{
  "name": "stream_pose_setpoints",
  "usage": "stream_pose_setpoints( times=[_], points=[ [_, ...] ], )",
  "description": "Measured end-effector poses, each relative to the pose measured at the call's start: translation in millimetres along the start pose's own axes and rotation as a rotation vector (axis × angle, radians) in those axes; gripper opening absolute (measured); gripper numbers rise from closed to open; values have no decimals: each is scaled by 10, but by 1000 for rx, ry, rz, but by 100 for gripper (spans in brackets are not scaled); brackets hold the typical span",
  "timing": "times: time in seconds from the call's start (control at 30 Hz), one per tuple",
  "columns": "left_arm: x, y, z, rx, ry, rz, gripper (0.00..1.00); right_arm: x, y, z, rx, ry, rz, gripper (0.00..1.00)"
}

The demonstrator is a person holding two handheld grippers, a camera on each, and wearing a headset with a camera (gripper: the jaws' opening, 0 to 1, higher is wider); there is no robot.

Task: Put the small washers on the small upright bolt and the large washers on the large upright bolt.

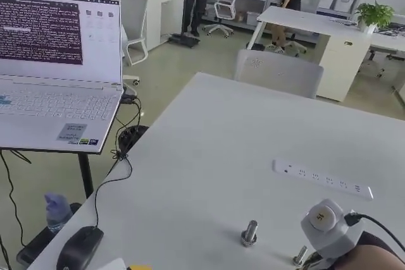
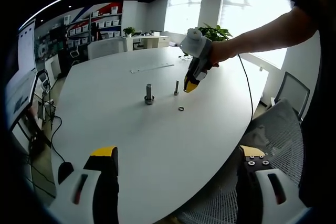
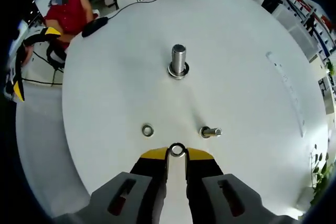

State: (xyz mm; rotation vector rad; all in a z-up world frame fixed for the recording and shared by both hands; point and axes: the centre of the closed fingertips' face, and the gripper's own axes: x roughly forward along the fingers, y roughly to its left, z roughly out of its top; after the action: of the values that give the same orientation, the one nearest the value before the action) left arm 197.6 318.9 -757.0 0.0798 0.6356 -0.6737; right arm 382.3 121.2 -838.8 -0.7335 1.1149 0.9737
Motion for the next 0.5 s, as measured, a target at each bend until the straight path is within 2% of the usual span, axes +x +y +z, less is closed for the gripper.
stream_pose_setpoints(
  times=[0.27,0.5],
  points=[
    [4,-13,-78,-11,20,11,97,-55,-125,-73,13,-3,-14,13],
    [10,-38,-69,-23,21,13,99,-95,-238,-8,15,-19,-24,13]
  ],
)
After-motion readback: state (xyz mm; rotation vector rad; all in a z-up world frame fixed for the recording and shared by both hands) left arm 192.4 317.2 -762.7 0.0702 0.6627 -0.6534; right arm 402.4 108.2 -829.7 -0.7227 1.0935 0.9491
